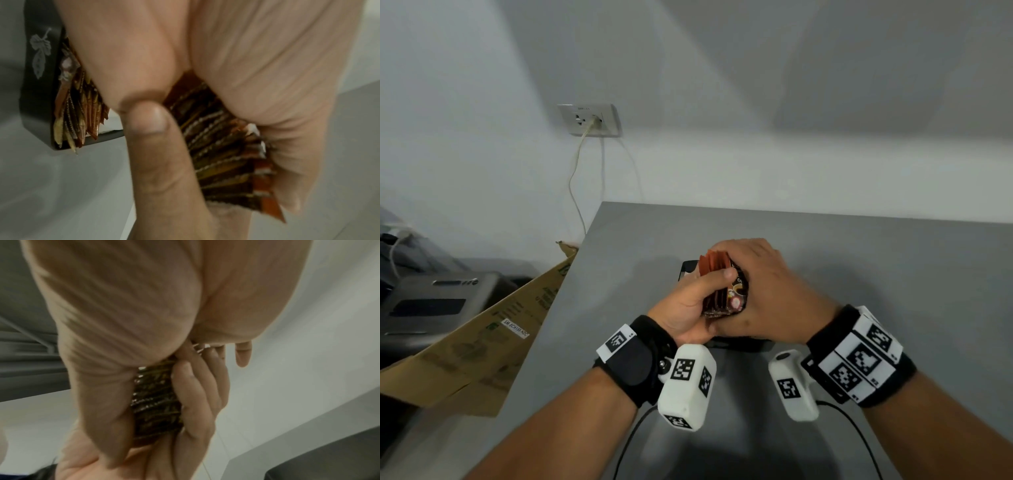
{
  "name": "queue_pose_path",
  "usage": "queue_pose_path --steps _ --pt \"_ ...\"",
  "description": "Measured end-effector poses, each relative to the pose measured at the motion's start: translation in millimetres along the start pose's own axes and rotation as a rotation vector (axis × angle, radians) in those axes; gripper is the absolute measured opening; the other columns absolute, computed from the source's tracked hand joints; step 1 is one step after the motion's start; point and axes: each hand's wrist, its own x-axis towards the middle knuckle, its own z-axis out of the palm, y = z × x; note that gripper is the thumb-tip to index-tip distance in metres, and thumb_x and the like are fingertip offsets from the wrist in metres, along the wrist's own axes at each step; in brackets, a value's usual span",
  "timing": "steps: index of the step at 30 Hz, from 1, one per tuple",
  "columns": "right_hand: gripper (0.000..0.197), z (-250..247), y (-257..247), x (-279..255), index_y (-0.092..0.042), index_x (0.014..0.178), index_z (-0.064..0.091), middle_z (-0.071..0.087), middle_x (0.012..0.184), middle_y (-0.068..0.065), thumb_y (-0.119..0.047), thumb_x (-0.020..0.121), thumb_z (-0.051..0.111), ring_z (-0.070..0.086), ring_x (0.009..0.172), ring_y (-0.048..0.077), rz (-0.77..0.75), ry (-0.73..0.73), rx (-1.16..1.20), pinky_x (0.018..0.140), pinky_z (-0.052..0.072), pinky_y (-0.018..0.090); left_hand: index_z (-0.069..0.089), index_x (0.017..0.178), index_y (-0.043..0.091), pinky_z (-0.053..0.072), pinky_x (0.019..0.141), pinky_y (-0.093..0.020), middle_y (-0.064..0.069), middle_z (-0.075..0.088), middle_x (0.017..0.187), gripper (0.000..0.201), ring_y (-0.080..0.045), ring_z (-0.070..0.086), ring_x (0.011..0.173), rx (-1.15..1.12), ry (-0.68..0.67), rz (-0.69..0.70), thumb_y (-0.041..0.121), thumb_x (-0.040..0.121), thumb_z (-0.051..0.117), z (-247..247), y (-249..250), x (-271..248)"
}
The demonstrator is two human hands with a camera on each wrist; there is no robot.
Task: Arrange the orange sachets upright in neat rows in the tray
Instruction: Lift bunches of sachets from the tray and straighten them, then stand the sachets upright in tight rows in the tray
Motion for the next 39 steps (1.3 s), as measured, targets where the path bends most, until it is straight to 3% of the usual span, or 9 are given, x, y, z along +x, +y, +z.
queue_pose_path --steps 4,9,14,18,22,25,28,31,39 --pt "0.07 1 -4 1 -0.039 0.123 0.047 0.058 0.111 -0.019 -0.042 0.06 0.079 0.056 0.103 0.004 -0.002 0.022 0.12 0.09 0.05 0.035 0.054 0.124 0.004 0.056 0.086 -0.037 -0.018 0.064 0.105 0.082 -0.026 0.068 0.094 -0.022 0.054 0.023 0.027 0.057 0.095 0 -4 2" --pt "0.072 5 -4 2 -0.037 0.127 0.045 0.052 0.115 -0.018 -0.044 0.062 0.076 0.048 0.106 0.007 -0.02 -0.001 -0.008 0.092 0.048 0.031 0.07 0.091 0.004 0.054 0.075 -0.035 -0.016 0.065 0.089 0.032 -0.025 0.067 0.081 -0.022 0.053 -0.005 0.009 0.06 0.073 -2 -1 0" --pt "0.087 -7 0 1 -0.035 0.144 0.043 0.045 0.129 -0.019 -0.059 0.068 0.079 0.046 0.115 -0.009 0.081 0.051 0.234 0.1 0.042 0.018 0.059 0.127 0.004 0.044 0.082 -0.042 -0.023 0.062 0.109 0.063 -0.033 0.061 0.09 -0.001 0.175 0.032 0.0 0.064 0.062 -2 10 -2" --pt "0.048 -15 5 3 -0.035 0.123 0.065 0.067 0.121 -0.011 -0.044 0.078 0.079 0.067 0.106 0.011 0.12 0.087 0.506 0.095 0.055 0.044 0.046 0.139 -0.004 0.023 0.1 -0.06 -0.034 0.046 0.131 0.076 -0.048 0.038 0.117 0.026 0.169 0.074 0.0 0.066 0.07 -4 14 -4" --pt "0.044 -17 5 6 -0.045 0.102 0.074 0.075 0.093 -0.006 -0.008 0.08 0.082 0.069 0.083 0.016 0.113 0.114 0.582 0.082 0.06 0.042 0.051 0.137 -0.002 0.038 0.099 -0.054 -0.028 0.051 0.13 0.072 -0.04 0.054 0.107 0.022 0.136 0.067 0.006 0.068 0.072 -8 16 -6" --pt "0.039 -13 9 8 -0.032 0.095 0.076 0.073 0.078 0.001 0.003 0.079 0.079 0.065 0.068 0.014 0.161 0.179 0.618 0.069 0.058 0.032 0.059 0.13 0.005 0.045 0.092 -0.049 -0.02 0.062 0.122 0.078 -0.034 0.062 0.099 -0.011 0.146 0.062 0.012 0.057 0.086 -13 15 -3" --pt "0.018 -10 11 10 -0.012 0.093 0.074 0.071 0.082 0.016 0.003 0.082 0.075 0.067 0.069 0.023 0.202 0.198 0.634 0.07 0.059 0.042 0.062 0.125 0.012 0.054 0.081 -0.046 -0.017 0.068 0.11 0.083 -0.032 0.069 0.089 -0.037 0.175 0.054 0.018 0.048 0.094 -21 14 -1" --pt "0.009 -13 7 16 -0.006 0.087 0.071 0.07 0.078 0.015 0.003 0.086 0.071 0.065 0.063 0.019 0.208 0.196 0.643 0.063 0.057 0.033 0.066 0.12 0.011 0.057 0.077 -0.044 -0.019 0.069 0.107 0.073 -0.034 0.07 0.089 -0.04 0.172 0.06 0.014 0.051 0.09 -27 14 0" --pt "0.01 -26 76 43 -0.024 0.079 0.068 0.073 0.076 -0.01 -0.014 0.084 0.069 0.065 0.072 0.001 0.42 0.317 0.2 0.062 0.044 0.015 0.058 0.125 0.01 0.057 0.065 -0.035 -0.014 0.068 0.093 0.052 -0.024 0.068 0.074 -0.072 0.355 0.136 0.012 0.073 0.064 -58 22 -1"
